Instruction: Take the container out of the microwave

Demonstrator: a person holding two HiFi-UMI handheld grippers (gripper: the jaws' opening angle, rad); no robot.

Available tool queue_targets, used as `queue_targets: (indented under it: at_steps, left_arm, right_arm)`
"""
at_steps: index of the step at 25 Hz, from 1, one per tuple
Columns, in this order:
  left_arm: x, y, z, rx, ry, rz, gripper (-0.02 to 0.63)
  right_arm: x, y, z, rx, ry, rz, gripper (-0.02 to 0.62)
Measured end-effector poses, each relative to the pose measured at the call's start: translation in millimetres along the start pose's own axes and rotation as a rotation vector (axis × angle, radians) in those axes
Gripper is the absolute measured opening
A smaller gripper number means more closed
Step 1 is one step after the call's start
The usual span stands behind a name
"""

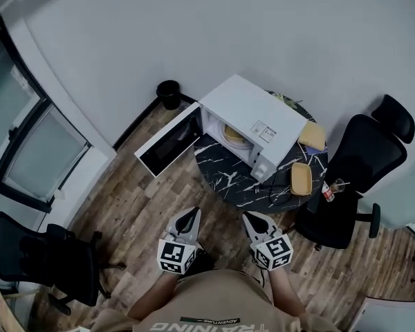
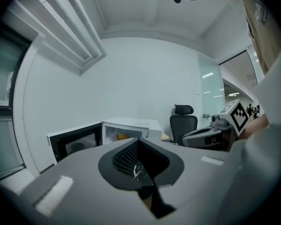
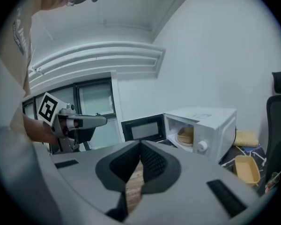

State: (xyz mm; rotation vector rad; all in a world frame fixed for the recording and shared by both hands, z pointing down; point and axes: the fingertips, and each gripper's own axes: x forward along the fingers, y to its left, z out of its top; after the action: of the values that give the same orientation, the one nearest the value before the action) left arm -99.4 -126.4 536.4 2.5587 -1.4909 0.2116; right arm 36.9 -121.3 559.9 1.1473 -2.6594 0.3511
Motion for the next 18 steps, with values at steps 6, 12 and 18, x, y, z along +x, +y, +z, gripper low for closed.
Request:
queue_targets:
  at_steps: [6,12,18]
  left_arm:
    - [23,51,0,-0.001,0.019,-0.055,0.006]
    - [39,91,-5,-0.024,0.044,-0.043,0.006]
    - [63,111,-11,-0.026,0.079,-0.022,0.006]
  right_arm:
    - [63,1,19,0.029,0.002,-0.050,0.008]
    - [99,-3,27,0.021,0.026,-0.056,0.008]
    - [126,-27,26,0.030,0.032,-0.054,0.008]
